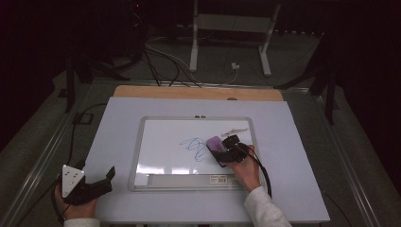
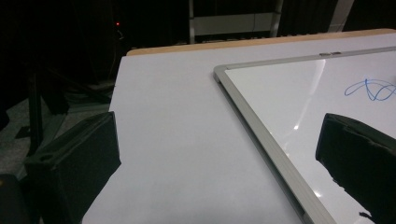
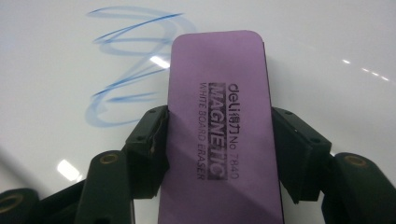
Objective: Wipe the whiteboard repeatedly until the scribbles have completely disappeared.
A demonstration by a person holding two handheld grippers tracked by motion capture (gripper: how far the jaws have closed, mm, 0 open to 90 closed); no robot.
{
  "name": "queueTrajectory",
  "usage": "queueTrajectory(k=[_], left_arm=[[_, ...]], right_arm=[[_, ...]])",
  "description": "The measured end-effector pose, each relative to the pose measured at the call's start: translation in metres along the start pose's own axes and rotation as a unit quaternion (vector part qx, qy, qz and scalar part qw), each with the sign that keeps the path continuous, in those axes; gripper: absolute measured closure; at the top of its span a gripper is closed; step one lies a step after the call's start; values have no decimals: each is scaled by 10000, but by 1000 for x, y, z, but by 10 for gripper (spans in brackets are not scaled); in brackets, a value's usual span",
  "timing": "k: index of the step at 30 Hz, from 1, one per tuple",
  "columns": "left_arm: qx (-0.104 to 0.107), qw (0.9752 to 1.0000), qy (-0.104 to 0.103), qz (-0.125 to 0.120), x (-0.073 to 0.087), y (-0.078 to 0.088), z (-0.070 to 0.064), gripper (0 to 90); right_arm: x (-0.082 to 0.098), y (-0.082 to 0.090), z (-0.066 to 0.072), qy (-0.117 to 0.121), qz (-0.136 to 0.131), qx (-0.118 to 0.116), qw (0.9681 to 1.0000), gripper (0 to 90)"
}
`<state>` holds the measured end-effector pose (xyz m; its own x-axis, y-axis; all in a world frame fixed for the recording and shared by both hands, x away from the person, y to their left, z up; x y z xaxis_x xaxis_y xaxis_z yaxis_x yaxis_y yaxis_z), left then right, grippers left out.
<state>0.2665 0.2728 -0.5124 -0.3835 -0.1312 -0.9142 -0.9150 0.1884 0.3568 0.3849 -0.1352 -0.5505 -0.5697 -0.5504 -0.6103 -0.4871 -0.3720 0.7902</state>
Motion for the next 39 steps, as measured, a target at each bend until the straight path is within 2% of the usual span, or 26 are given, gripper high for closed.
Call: queueTrajectory(k=[2,3,5,7,10,14,16,17,20,22,24,25,28,32,34,37,38,39], left_arm=[[-1,10000,-1,0,0,0,0,5],[-3,10000,4,0,0,0,1,5],[6,10000,10,9,0,-1,1,5],[9,10000,10,11,1,-1,0,5],[6,10000,-6,14,1,-1,-1,5],[1,10000,-15,27,1,-1,-1,5],[1,10000,-1,14,1,-1,0,5],[1,10000,4,12,1,-1,0,5],[-3,10000,11,8,1,-1,0,5],[-5,10000,7,5,0,0,0,5],[-5,10000,9,3,0,0,0,5],[-2,10000,5,3,0,0,0,5],[1,10000,-3,27,1,-1,0,5],[-7,10000,9,7,0,-1,0,5],[-7,10000,13,12,1,-1,0,5],[-6,10000,-3,13,1,-1,0,5],[-11,10000,9,9,0,0,0,5],[-13,10000,12,8,0,0,1,5]], right_arm=[[1,0,-9,-246,-3,131,9996,413],[1,0,-9,-276,4,141,9995,413],[0,0,-6,-148,36,199,9997,413],[0,0,4,-64,25,-26,10000,413],[-2,0,20,217,3,-257,9994,413],[-5,-1,38,602,10,-509,9969,413],[-7,-1,45,703,-1,-685,9952,413],[-7,-1,46,815,-14,-695,9942,412],[-7,-2,44,864,-33,-820,9929,412],[-8,-2,41,821,-37,-696,9942,413],[-8,-4,38,666,-55,-602,9960,412],[-9,-4,38,693,-64,-583,9959,412],[-10,-4,40,928,-38,-599,9939,411],[-12,-4,46,1306,1,-844,9878,412],[-12,-4,49,1414,8,-944,9854,412],[-12,-4,49,1422,4,-989,9849,412],[-12,-4,48,1365,9,-1001,9856,412],[-12,-5,46,1287,10,-890,9877,413]])
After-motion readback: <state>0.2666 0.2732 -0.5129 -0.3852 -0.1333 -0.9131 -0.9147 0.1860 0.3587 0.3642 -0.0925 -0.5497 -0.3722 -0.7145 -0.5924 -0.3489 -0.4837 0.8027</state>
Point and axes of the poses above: each handheld gripper's, and its own axes: y roughly backward along the jaws, x roughly out of its underside, z roughly to its left, the point moved 7 cm from there along -y, roughly forward along the jaws, and after that the axes turned 13 degrees about y, right-handed, at the moved point
